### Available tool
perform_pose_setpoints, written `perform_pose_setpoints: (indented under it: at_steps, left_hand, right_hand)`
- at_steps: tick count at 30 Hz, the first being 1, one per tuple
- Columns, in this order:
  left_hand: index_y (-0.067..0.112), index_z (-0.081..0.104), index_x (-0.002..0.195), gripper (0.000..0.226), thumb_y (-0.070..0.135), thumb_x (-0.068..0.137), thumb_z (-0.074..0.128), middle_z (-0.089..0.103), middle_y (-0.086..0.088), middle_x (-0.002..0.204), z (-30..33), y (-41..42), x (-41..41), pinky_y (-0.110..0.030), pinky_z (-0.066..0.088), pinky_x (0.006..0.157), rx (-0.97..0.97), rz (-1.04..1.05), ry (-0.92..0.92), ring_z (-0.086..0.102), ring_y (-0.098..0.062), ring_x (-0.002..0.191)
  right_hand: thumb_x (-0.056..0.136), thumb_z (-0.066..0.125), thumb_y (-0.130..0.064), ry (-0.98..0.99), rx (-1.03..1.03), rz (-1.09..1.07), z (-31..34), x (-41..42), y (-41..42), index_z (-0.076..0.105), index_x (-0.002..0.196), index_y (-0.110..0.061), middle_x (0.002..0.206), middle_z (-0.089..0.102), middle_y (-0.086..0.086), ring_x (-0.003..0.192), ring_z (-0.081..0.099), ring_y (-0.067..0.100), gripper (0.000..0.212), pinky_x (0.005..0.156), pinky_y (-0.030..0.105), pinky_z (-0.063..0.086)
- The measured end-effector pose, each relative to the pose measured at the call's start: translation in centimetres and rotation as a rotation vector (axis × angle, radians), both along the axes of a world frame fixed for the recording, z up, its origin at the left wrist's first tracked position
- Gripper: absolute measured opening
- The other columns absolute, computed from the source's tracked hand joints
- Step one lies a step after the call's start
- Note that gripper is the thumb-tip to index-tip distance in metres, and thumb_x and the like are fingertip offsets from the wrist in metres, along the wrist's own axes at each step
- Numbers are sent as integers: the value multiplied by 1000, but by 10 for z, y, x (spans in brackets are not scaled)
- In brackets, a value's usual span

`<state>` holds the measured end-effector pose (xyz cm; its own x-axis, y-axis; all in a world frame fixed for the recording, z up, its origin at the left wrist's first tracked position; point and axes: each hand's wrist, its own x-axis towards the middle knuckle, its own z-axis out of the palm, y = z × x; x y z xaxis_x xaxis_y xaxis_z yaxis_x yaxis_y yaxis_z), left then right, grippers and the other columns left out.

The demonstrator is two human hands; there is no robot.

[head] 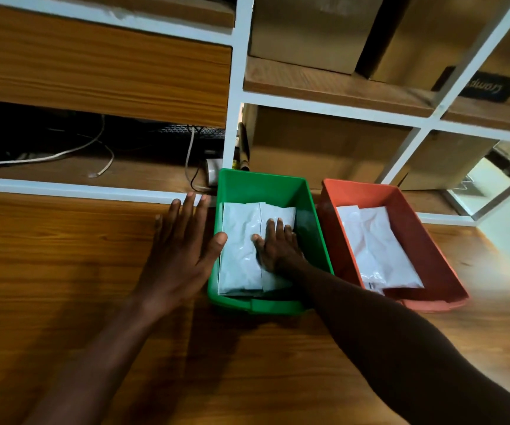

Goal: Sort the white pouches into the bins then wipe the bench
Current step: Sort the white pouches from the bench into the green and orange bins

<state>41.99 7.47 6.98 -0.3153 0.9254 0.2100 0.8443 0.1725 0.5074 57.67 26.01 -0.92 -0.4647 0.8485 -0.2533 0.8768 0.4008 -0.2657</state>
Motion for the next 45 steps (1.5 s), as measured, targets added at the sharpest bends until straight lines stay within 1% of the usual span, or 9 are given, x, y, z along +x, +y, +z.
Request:
perform_pose_setpoints:
  at_steps: [7, 12, 17, 25, 32, 38, 42, 43, 45]
  left_hand:
    - [37, -9, 156, 76, 71, 89, 5, -19, 9, 163, -1, -16, -2, -47, -8, 122, 9, 27, -3, -22, -14, 149]
    - [35, -5, 156, 78, 71, 88, 6, -16, 9, 164, 3, -32, 4, -47, -8, 122, -6, 57, 22, -18, -15, 150]
    - [30, -6, 157, 82, 71, 86, 0, -11, 3, 165, 8, -39, 28, -48, -8, 122, -57, 56, 100, -15, -19, 151]
    - [33, -13, 155, 79, 72, 88, -3, -20, 8, 161, 21, -106, 69, -46, -13, 121, -45, 100, 169, -20, -15, 149]
    - [30, 5, 157, 74, 66, 93, 8, 2, 8, 164, 17, -187, 76, -44, -4, 123, -3, 190, 146, -5, -14, 152]
    - [28, 24, 155, 64, 58, 99, 19, 22, 7, 162, 7, -260, 61, -35, 4, 122, 58, 334, 123, 10, -11, 151]
    - [27, 28, 154, 63, 58, 100, 19, 26, 6, 161, -2, -314, 31, -34, 6, 121, 43, 430, 136, 14, -12, 151]
    - [27, 29, 154, 62, 58, 100, 20, 26, 6, 161, -4, -329, 22, -35, 8, 122, 38, 455, 135, 14, -12, 151]
    - [28, 29, 154, 62, 57, 100, 22, 26, 7, 161, -8, -359, 3, -39, 11, 123, 29, 504, 129, 14, -12, 151]
  right_hand:
    - [92, 7, -70, -100, 11, 61, 4, -3, 6, 10, 158, -15, 166, -1, 19, 153, 2, 42, 86, 122, 58, 9]
    - [101, 20, -59, 15, 246, 119, 33, 4, -10, 34, 148, -13, 160, 25, 21, 145, 27, 38, 67, 116, 52, 27]
    - [105, 23, -52, 60, 234, 139, 41, 25, -16, 31, 153, -11, 162, 23, 21, 150, 21, 39, 63, 120, 47, 17]
    - [104, 23, -54, 201, 241, 200, 67, 42, -55, 24, 157, -14, 166, 17, 16, 152, 16, 36, 67, 122, 46, 17]
    - [97, 31, -61, 550, 443, 227, 89, 57, -158, 51, 143, -14, 150, 50, 12, 140, 45, 29, 69, 113, 45, 38]
    - [97, 33, -62, 640, 437, 345, 86, 38, -263, 53, 140, -15, 144, 57, 10, 129, 55, 27, 67, 103, 46, 49]
    - [97, 36, -62, 690, 374, 372, 74, 5, -332, 54, 140, -17, 144, 57, 7, 130, 55, 25, 65, 102, 49, 50]
    - [97, 36, -62, 693, 359, 384, 71, -7, -348, 55, 139, -18, 143, 58, 7, 130, 55, 24, 64, 107, 49, 45]
    - [97, 37, -60, 692, 351, 404, 65, -31, -375, 57, 138, -17, 140, 60, 7, 129, 56, 24, 63, 122, 39, 22]
